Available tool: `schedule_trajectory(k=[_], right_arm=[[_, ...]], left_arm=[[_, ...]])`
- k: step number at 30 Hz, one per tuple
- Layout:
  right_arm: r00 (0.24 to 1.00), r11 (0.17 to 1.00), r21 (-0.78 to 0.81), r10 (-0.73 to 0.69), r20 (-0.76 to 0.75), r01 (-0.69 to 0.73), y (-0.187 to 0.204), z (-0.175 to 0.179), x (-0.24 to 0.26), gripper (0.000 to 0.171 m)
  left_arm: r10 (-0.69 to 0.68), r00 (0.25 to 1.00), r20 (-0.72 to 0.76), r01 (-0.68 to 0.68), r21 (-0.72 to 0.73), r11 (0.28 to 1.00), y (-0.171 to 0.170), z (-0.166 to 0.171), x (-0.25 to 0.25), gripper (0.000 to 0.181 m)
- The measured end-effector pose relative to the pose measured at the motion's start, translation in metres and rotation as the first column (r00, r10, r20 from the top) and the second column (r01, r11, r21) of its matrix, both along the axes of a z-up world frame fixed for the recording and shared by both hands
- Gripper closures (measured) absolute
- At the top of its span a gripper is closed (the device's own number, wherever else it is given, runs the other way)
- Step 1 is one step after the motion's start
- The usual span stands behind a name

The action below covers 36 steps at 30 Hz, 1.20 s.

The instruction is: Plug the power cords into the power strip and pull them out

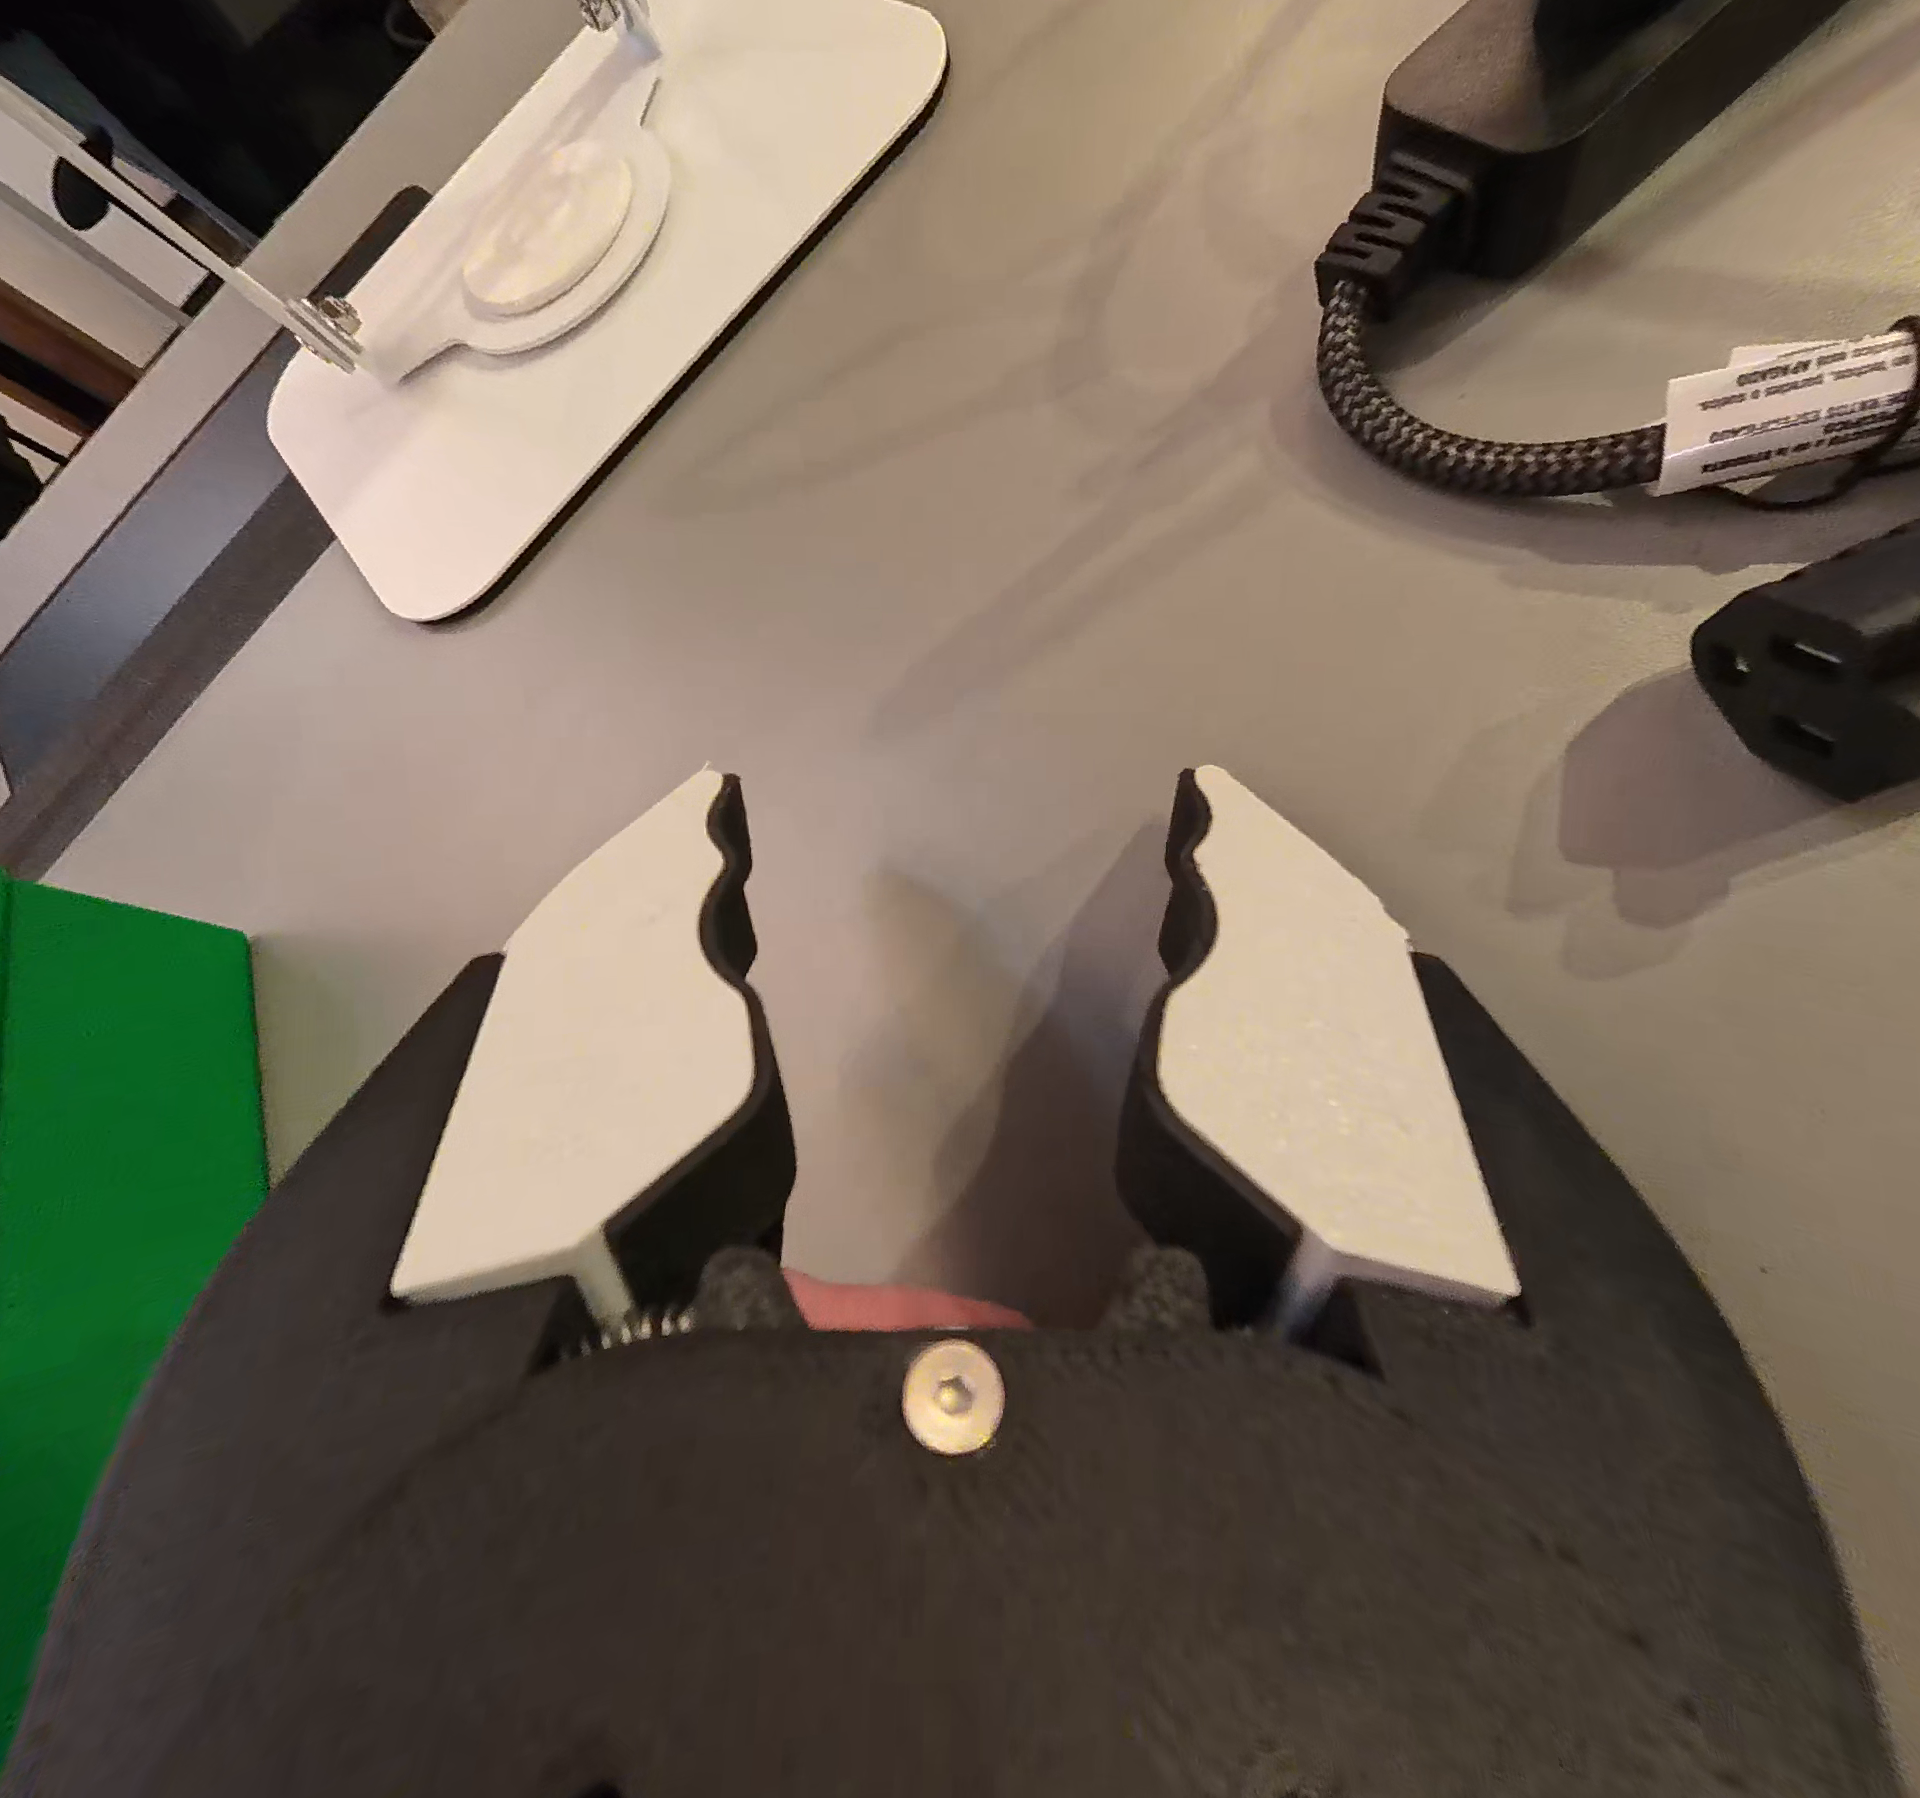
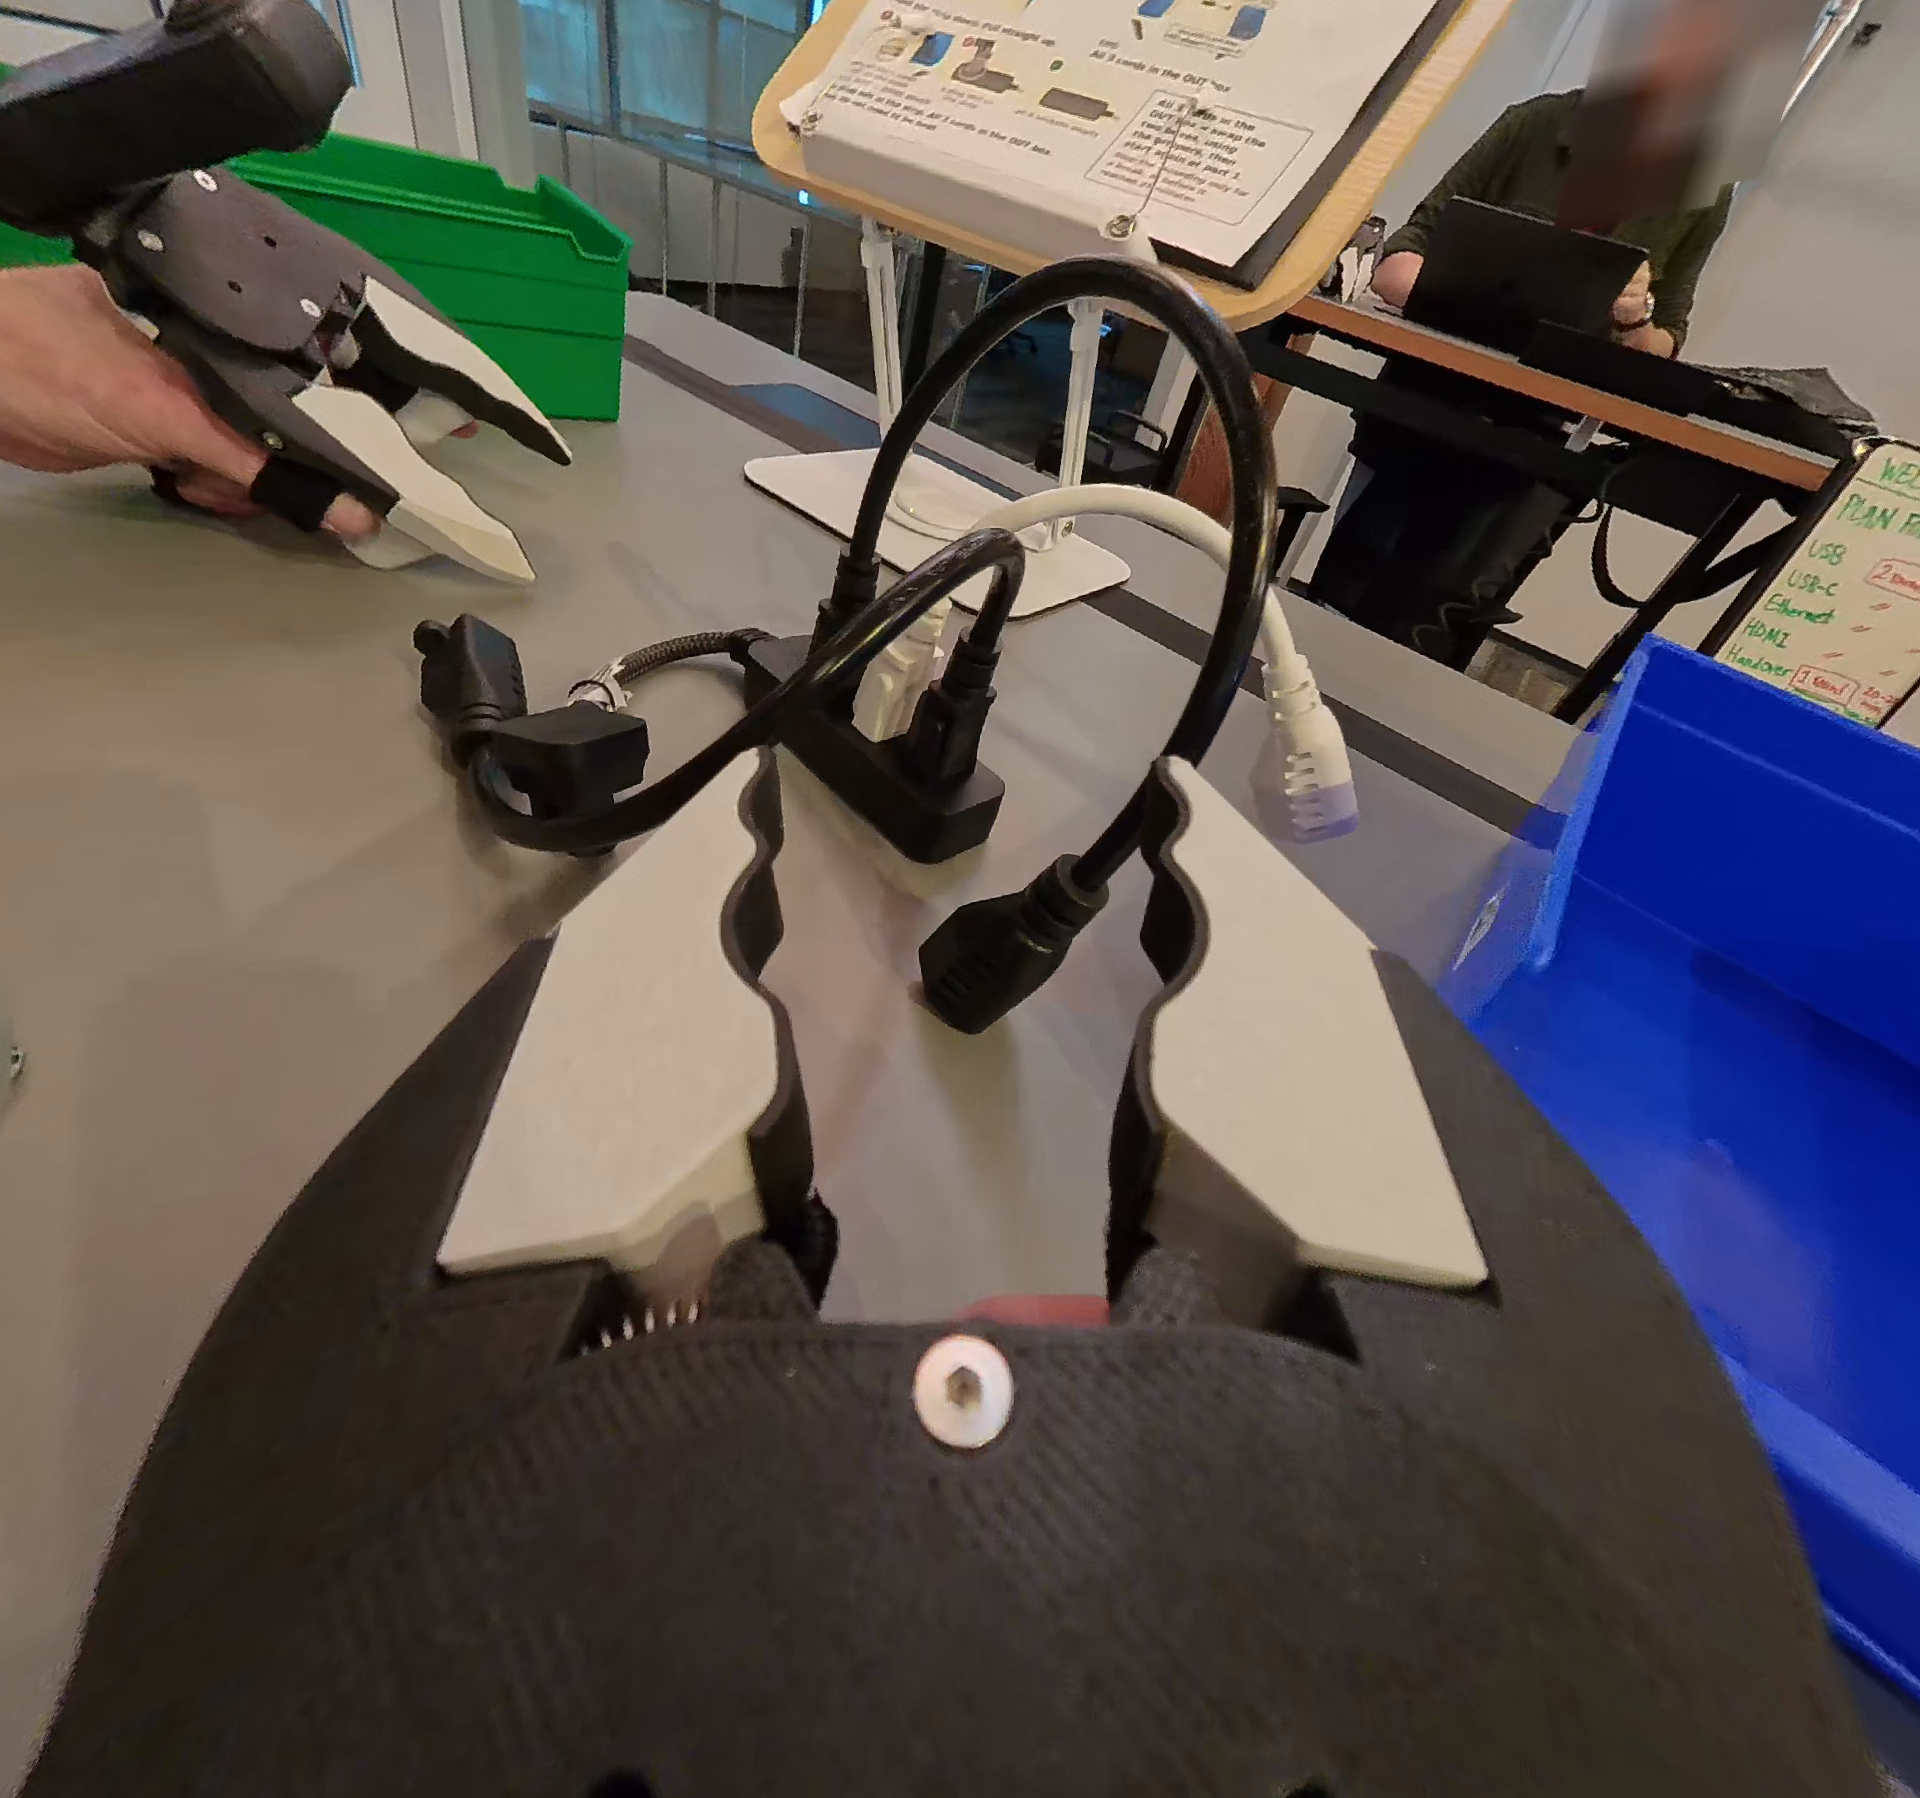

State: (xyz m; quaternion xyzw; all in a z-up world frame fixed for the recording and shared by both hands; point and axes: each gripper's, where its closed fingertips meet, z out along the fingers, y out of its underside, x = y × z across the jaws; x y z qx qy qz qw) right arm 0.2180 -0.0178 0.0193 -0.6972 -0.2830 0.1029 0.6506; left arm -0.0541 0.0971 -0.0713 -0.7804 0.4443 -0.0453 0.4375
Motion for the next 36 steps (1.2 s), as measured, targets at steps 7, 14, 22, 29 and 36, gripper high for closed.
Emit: schedule_trajectory(k=[7,14,22,29,36], right_arm=[[1.0,1.0,-0.008,0.001,-0.005,-0.001,0.001,-0.001,0.001,0.104],[0.997,1.0,-0.024,-0.011,0.07,0.013,0.003,-0.009,-0.004,0.105],[0.997,0.999,-0.039,-0.022,0.08,0.025,0.006,-0.012,-0.003,0.106],[0.993,0.999,-0.037,-0.034,0.111,0.038,0.006,-0.015,-0.004,0.107],[0.989,0.999,-0.034,-0.037,0.141,0.042,0.006,-0.017,-0.005,0.109]], left_arm=[[-0.009,1.0,-0.003,0.009,0.0,1.0,-0.001,0.0,0.001,0.111],[-0.03,1.0,-0.001,0.03,-0.011,0.999,-0.002,-0.001,0.003,0.114],[-0.055,0.998,0.0,0.055,-0.013,0.998,0.005,-0.001,0.006,0.114],[-0.047,0.999,-0.007,0.047,0.006,0.999,0.012,0.0,0.007,0.115],[-0.053,0.998,-0.022,0.054,0.041,0.998,0.017,0.001,0.009,0.12]])
